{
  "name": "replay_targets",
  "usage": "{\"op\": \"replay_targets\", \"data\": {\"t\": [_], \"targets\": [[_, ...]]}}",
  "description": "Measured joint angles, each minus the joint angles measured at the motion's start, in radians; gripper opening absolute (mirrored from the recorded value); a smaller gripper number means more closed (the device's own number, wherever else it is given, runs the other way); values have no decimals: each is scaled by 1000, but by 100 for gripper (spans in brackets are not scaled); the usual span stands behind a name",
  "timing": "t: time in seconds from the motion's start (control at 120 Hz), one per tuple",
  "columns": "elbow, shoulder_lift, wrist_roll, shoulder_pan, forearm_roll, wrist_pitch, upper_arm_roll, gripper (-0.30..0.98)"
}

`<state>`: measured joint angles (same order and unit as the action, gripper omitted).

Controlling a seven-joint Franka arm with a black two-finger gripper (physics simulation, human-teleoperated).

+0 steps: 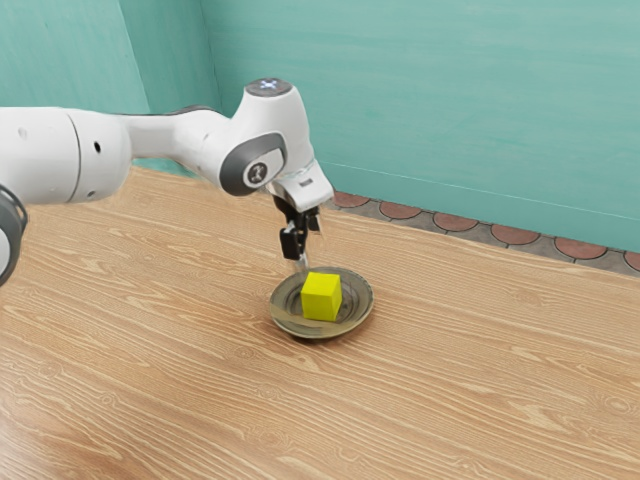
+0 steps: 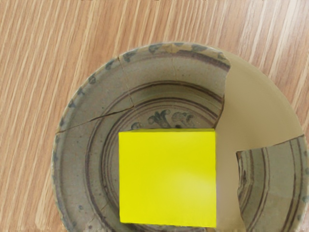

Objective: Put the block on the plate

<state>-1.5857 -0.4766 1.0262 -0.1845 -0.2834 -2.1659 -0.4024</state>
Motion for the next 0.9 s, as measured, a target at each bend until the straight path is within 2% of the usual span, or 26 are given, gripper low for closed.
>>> {"op": "replay_targets", "data": {"t": [0.3, 0.458, 0.617, 0.708, 0.9], "targets": [[-5, 140, -55, 20, 41, 105, 26, 68], [-4, 231, -87, 52, 73, 157, 81, 68], [1, 316, -147, 93, 102, 236, 176, 69], [2, 357, -204, 150, 116, 290, 301, 69], [61, 387, -372, 141, 142, 448, 429, 69]]}}
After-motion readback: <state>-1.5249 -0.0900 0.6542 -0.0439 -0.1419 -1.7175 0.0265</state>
